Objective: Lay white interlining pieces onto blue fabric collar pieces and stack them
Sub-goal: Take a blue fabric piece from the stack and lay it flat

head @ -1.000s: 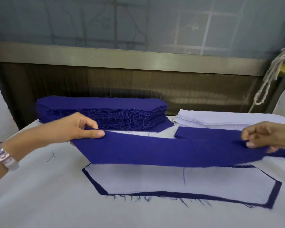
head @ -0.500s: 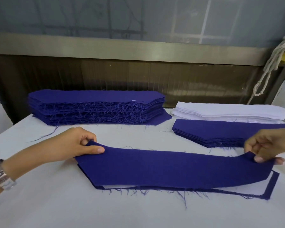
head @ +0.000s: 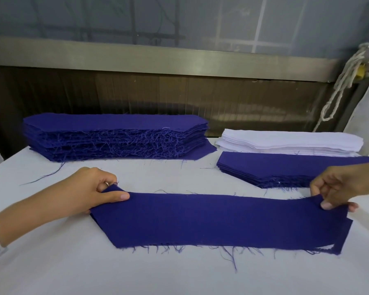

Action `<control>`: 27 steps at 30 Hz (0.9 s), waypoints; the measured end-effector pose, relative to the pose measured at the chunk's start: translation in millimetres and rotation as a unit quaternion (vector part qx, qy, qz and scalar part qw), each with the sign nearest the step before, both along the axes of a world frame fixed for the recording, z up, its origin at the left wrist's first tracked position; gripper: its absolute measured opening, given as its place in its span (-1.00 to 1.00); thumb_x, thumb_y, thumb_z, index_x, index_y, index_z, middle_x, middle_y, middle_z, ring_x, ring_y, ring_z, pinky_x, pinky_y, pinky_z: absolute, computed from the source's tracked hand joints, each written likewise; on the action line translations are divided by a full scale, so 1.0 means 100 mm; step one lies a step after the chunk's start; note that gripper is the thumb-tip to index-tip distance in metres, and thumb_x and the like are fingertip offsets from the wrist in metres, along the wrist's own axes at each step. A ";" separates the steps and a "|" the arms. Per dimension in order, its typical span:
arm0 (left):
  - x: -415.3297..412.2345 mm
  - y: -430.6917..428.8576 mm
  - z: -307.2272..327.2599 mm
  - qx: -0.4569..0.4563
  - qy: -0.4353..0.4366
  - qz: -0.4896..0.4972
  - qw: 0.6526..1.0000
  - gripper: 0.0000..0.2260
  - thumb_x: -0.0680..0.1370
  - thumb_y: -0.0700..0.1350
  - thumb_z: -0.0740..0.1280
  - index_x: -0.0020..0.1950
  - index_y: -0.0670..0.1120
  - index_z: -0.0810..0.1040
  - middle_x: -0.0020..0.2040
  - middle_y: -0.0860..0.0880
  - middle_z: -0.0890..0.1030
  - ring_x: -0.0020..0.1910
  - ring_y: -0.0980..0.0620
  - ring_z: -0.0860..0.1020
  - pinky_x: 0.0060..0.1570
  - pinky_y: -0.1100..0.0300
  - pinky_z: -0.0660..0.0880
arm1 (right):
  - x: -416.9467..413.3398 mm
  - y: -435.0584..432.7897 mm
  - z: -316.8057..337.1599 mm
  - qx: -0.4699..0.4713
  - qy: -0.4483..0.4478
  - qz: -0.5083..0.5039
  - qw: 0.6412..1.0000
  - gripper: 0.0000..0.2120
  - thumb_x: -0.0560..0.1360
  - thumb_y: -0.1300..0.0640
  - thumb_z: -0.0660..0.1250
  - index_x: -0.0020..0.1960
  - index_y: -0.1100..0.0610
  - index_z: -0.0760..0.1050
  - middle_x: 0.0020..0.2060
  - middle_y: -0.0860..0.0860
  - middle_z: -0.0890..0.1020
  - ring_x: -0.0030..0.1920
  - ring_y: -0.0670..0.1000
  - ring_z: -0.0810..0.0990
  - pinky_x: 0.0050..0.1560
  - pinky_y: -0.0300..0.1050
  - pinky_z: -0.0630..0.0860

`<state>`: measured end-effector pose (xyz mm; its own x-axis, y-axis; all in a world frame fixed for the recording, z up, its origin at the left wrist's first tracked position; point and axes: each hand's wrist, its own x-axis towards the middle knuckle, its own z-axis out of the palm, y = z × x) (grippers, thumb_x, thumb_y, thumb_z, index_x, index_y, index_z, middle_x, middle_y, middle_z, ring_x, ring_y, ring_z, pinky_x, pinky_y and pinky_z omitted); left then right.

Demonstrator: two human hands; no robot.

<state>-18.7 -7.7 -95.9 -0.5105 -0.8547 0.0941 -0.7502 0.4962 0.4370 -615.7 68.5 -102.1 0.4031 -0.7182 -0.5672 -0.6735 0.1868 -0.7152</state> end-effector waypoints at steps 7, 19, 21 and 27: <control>-0.05 0.04 -0.01 -0.043 -0.052 0.007 0.998 -0.54 0.28 0.41 0.24 -0.36 -0.01 0.42 -0.58 0.05 0.30 -0.50 0.09 0.27 -0.41 0.26 0.21 | -0.01 0.14 0.20 -0.021 0.046 -0.024 0.998 -0.79 0.49 0.02 0.54 0.02 0.12 0.61 -0.24 0.11 0.65 -0.34 -0.05 0.59 -0.29 -0.25 0.53; 0.11 -0.05 -0.11 -0.114 -0.052 0.011 0.992 -0.37 0.24 0.59 0.16 -0.37 -0.01 0.31 -0.56 0.12 0.43 -0.52 0.15 0.39 -0.41 0.13 0.39 | 0.25 0.32 0.45 -0.022 0.116 -0.043 0.992 -0.77 0.38 -0.11 0.59 -0.08 -0.03 0.65 -0.26 0.02 0.67 -0.35 -0.11 0.60 -0.32 -0.27 0.50; 0.12 -0.05 -0.11 -0.132 -0.046 0.018 0.990 -0.39 0.20 0.64 0.12 -0.29 0.09 0.40 -0.47 0.19 0.51 -0.42 0.22 0.48 -0.42 0.18 0.39 | 0.27 0.33 0.46 -0.016 0.119 -0.038 0.992 -0.77 0.38 -0.13 0.59 -0.07 -0.06 0.65 -0.26 0.02 0.67 -0.36 -0.12 0.59 -0.33 -0.27 0.49; 0.03 0.02 -0.08 -0.091 0.018 -0.074 0.993 -0.43 0.27 0.61 0.20 0.09 0.29 0.47 0.06 0.26 0.51 0.06 0.20 0.48 -0.07 0.29 0.45 | 0.29 0.36 0.46 -0.015 0.167 -0.036 0.985 -0.64 0.27 -0.28 0.56 -0.07 -0.12 0.58 -0.31 0.03 0.63 -0.39 -0.09 0.53 -0.38 -0.30 0.42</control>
